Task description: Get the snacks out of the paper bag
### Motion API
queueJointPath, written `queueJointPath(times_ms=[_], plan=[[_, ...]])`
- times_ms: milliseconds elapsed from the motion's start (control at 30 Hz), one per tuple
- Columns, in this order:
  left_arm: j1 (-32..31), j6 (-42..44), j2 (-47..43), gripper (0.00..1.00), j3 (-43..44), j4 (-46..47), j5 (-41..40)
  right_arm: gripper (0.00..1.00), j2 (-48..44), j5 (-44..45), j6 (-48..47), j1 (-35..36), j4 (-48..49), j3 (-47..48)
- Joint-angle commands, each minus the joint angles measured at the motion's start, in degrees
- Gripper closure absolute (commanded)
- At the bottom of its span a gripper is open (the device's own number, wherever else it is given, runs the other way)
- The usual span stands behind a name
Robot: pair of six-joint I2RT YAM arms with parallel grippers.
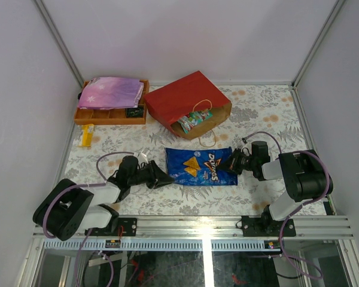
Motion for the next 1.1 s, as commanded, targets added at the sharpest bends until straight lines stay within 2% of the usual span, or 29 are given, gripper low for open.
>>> queueJointPath(times_ms=[0,133,233,367,533,667,700,733,800,833,867,900,933,1033,1067], plan=[[-0.14,2.42,0.37,0.80,0.80,1.83,0.69,1.00,1.00,3.01,-2.75,-0.72,-2.22,-0.56],[-0.16,2.42,-0.71,0.86,-0.40,1.33,0.40,1.00,1.20,2.73,-2.73,-0.72,-1.88,-0.56],[-0.14,2.70,-2.75,1.00,-1.35,-0.37,-0.39,1.00,1.37,2.56,-2.67,-0.72,-1.70,-0.51],[-0.14,3.64,-7.35,1.00,-1.61,-6.01,-2.23,1.00,1.45,2.40,-2.63,-0.73,-1.55,-0.53],[-0.16,5.11,-18.12,1.00,-1.62,-20.84,-6.94,1.00,1.38,2.90,-2.55,-0.72,-1.73,-0.58],[-0.06,5.50,-30.40,1.00,-1.32,-38.93,-14.67,1.00,1.64,3.42,-2.04,-0.76,-1.26,-0.73],[0.03,5.50,-33.63,0.97,-1.20,-42.13,-16.29,1.00,1.69,3.42,-1.88,-0.75,-0.93,-0.80],[0.02,5.31,-36.26,0.85,-1.22,-44.97,-17.47,1.00,1.70,3.30,-1.66,-0.73,-0.55,-0.87],[0.12,5.07,-39.83,0.43,-1.09,-48.78,-19.29,1.00,1.69,3.10,-1.31,-0.72,-0.09,-0.90],[0.19,5.05,-40.66,0.26,-1.02,-49.91,-19.90,1.00,1.66,3.16,-1.21,-0.76,-0.03,-0.91],[0.19,5.10,-40.61,0.14,-1.05,-50.62,-20.55,1.00,1.65,3.23,-1.27,-0.73,-0.15,-1.03],[0.20,5.35,-39.88,0.06,-0.96,-50.74,-20.96,1.00,1.26,3.58,-1.46,-0.72,-0.59,-1.13],[0.20,5.48,-38.65,0.02,-0.92,-50.45,-21.19,1.00,0.46,4.10,-2.03,-0.72,-1.50,-1.09],[0.20,6.71,-32.67,0.01,-0.62,-45.49,-20.93,1.00,-2.94,6.29,-4.11,-0.72,-5.71,-1.09],[0.21,7.13,-30.31,0.03,-0.45,-43.46,-20.71,1.00,-4.09,6.85,-4.66,-0.76,-7.10,-1.09]])
